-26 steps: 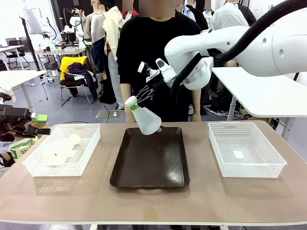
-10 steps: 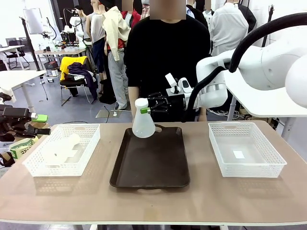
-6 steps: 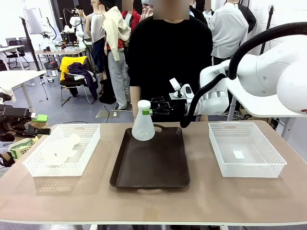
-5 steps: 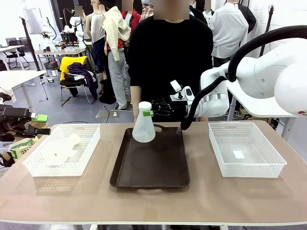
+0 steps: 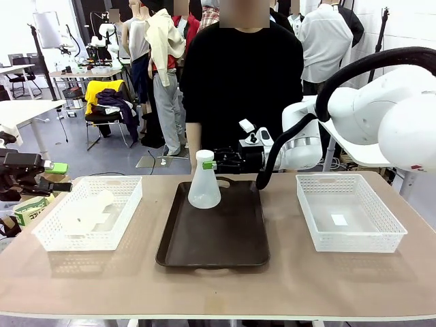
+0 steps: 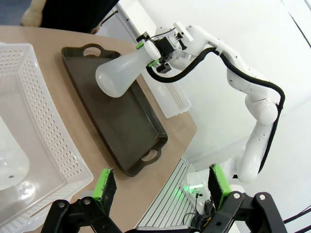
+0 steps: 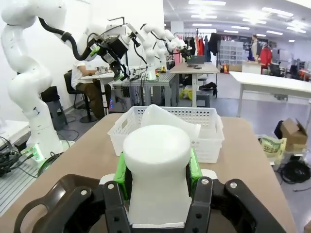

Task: Prepare the laboratory tools.
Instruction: Place the picked Big flask upright in the Handle tray as instructed by the person.

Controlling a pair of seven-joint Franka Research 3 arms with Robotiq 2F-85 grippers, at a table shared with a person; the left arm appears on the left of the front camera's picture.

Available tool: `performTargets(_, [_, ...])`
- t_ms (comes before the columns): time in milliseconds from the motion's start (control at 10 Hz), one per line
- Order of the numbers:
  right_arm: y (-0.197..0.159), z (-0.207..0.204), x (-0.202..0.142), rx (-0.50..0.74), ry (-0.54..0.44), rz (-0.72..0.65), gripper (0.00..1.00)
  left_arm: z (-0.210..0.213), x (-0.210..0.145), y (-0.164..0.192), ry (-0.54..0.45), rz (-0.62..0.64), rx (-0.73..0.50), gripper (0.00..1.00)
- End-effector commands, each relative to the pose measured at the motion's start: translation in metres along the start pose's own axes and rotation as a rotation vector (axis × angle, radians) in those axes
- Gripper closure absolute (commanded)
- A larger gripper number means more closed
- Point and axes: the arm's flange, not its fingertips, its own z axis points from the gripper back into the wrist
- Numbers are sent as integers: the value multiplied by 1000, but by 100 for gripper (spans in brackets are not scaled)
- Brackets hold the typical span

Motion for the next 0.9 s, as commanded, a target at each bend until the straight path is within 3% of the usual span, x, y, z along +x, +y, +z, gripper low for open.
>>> performTargets(0, [-10,-3,2,25,35,-28,100,1,0,-1,-9,-2,-11,0])
performTargets(600, [-9,-5,-15,54,37,-51,1,1,0,-1,-9,-2,-11,0])
performTargets(800, [-8,-7,-14,60,47,-52,0,1,0,-1,-9,-2,-11,0])
